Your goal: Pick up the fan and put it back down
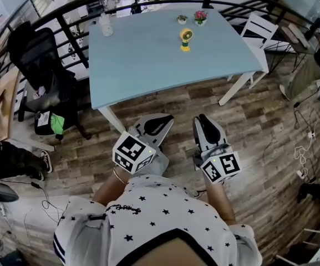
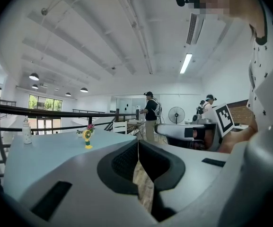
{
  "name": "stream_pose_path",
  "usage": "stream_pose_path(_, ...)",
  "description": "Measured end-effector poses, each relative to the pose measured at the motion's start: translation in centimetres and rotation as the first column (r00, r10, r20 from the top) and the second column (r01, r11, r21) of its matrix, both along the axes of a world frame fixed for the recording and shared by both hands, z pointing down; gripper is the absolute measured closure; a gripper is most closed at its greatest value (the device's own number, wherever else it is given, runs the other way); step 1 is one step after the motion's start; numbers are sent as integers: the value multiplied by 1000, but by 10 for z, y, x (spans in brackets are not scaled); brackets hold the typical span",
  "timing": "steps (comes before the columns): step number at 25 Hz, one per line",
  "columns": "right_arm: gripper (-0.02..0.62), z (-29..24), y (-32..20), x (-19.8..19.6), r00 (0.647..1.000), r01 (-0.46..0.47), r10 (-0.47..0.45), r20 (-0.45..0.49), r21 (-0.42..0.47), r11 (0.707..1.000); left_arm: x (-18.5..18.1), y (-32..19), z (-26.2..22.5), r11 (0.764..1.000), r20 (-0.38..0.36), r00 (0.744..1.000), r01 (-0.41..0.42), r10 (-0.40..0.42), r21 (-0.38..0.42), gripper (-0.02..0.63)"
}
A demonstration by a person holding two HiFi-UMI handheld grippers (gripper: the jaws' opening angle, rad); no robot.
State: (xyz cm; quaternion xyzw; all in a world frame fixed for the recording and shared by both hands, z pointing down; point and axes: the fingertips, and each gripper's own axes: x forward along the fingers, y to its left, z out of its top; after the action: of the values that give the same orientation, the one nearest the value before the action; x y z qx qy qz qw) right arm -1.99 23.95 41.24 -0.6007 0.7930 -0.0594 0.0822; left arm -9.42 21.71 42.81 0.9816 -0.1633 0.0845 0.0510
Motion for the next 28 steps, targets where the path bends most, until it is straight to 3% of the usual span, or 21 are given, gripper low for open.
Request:
stream_pose_path(19,483,13,-95,49,999,31,-30,15,-54,998,34,-89,15,997,44,997,69,-68,-23,577)
stream_pose_path(28,468,8,-155,55,998,59,-59,-7,-68,996,36,-147,9,994,27,994,109,-109,-16,577)
